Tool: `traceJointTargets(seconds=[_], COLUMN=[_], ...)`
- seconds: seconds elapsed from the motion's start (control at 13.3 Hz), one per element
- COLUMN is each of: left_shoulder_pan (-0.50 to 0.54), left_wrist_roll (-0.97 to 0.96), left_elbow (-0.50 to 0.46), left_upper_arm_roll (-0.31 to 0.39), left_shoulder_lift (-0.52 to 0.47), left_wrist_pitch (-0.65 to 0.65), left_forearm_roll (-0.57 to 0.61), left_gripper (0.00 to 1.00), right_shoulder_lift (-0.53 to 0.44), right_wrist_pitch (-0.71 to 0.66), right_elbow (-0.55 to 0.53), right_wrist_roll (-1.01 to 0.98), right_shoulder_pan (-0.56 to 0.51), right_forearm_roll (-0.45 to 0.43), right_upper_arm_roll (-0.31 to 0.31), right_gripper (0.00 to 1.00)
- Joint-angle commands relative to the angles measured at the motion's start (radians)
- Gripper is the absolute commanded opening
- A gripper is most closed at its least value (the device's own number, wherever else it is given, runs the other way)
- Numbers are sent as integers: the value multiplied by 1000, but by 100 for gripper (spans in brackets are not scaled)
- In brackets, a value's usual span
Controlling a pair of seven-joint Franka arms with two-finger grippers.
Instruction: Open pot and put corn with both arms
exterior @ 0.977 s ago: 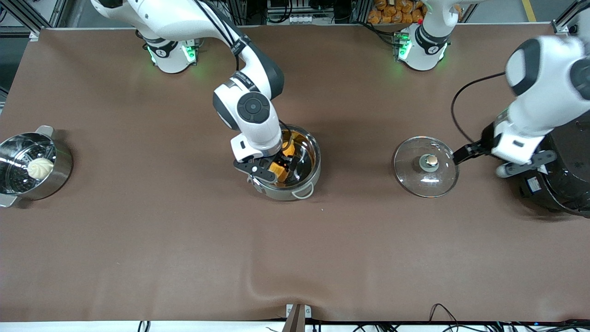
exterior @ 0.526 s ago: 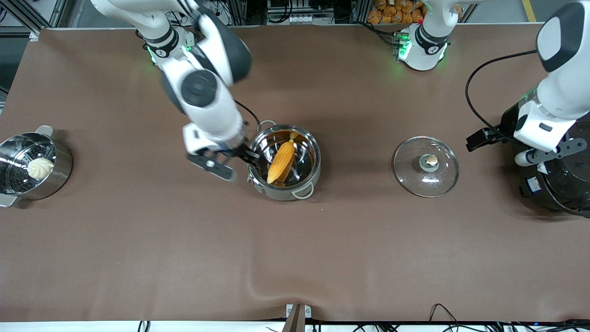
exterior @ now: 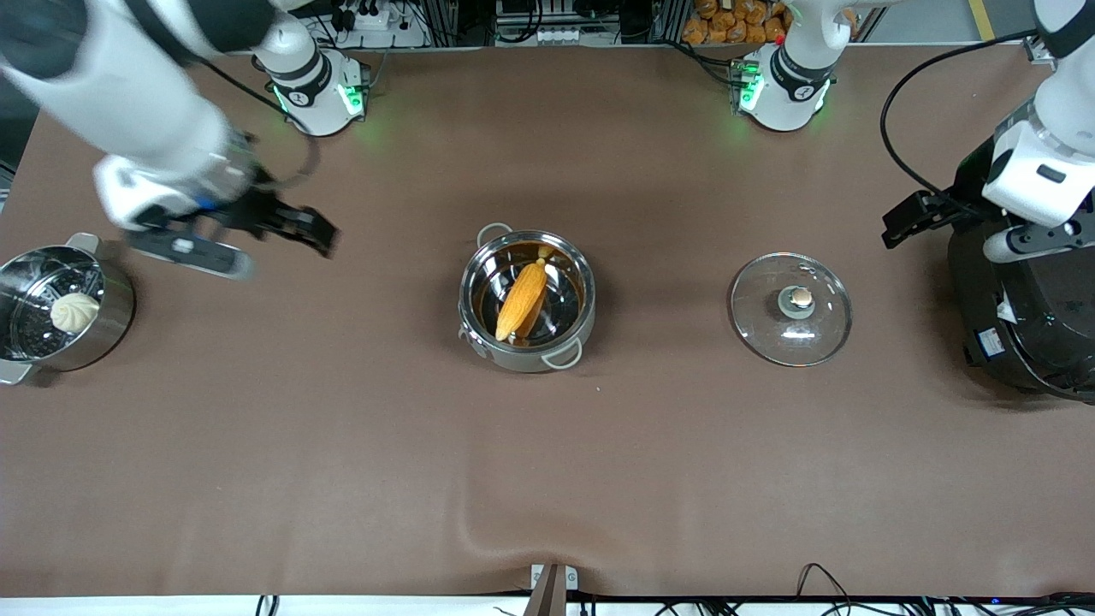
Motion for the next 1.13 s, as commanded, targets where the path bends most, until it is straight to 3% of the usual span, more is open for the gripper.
traceJointTargets(seconds=[0.0, 0.38, 0.75, 0.98, 1.05], left_shoulder_pan=[9, 17, 9, -92, -90], left_wrist_roll=[25, 111, 120, 147, 167], left_elbow=[47, 144, 161, 146, 149], left_upper_arm_roll=[-7, 7, 18, 140, 140], left_shoulder_lift=[-1, 5, 10, 1, 1], left_wrist_pitch=[-65, -165, -168, -187, -196], left_forearm_roll=[11, -2, 3, -3, -5], left_gripper=[100, 100, 100, 100, 100], right_shoulder_lift=[-54, -100, -148, -160, -160], right_wrist_pitch=[-18, -18, 14, 31, 35], right_elbow=[-36, -57, -122, -151, -154], right_wrist_roll=[-185, -483, -555, -554, -554], right_shoulder_pan=[-5, -19, -45, -47, -47], right_forearm_roll=[18, -15, -11, -3, -2], right_upper_arm_roll=[-109, -269, -278, -278, -278], right_gripper=[100, 100, 100, 100, 100])
